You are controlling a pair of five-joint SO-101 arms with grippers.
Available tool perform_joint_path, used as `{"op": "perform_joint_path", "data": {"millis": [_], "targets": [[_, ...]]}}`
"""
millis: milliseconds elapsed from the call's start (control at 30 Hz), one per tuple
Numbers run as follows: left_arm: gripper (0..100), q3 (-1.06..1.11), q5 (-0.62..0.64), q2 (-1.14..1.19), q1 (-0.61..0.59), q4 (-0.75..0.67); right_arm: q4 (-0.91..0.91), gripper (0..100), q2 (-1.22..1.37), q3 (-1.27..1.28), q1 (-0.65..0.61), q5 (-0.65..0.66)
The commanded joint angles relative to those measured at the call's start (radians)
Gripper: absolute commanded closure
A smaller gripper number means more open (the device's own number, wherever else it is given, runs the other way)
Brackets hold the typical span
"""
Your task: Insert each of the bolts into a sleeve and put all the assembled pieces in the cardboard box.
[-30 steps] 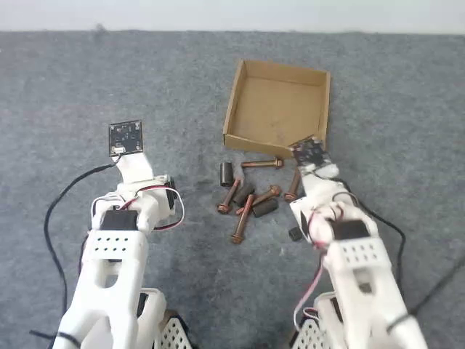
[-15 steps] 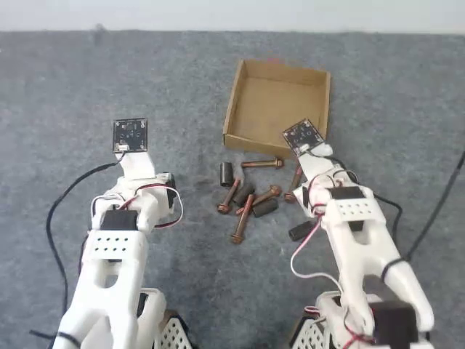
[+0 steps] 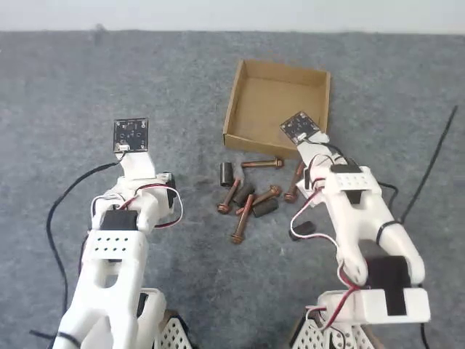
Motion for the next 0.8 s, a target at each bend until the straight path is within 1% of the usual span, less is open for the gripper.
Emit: {"op": "perform_joint_path", "data": {"millis": [0, 100, 233, 367, 400, 500, 567, 633, 767], "targets": [[92, -0.010, -0.006, 0.005, 0.003, -0.031, 0.054, 89.6, 0.005, -0.060, -0.013, 0.049], [92, -0.008, -0.006, 0.006, 0.003, -0.031, 0.122, 89.6, 0.024, -0.091, -0.021, 0.077], [92, -0.008, -0.006, 0.006, 0.003, -0.031, 0.133, 90.1, 0.038, -0.104, -0.001, 0.006], [92, -0.008, -0.006, 0.006, 0.003, -0.031, 0.140, 90.3, 0.038, -0.103, 0.002, -0.028], [92, -0.008, -0.006, 0.006, 0.003, -0.031, 0.148, 91.6, 0.038, -0.103, 0.004, -0.034], [92, -0.008, -0.006, 0.006, 0.003, -0.031, 0.153, 99.8, 0.038, -0.103, 0.005, -0.038], [92, -0.008, -0.006, 0.008, 0.005, -0.031, 0.153, 98.0, 0.036, -0.100, 0.013, -0.044], [92, -0.001, -0.006, 0.008, 0.005, -0.034, 0.145, 99.5, 0.035, -0.101, 0.039, -0.101], [92, 0.031, -0.005, 0.002, 0.005, -0.091, 0.145, 99.2, 0.012, -0.104, 0.113, -0.210]]}}
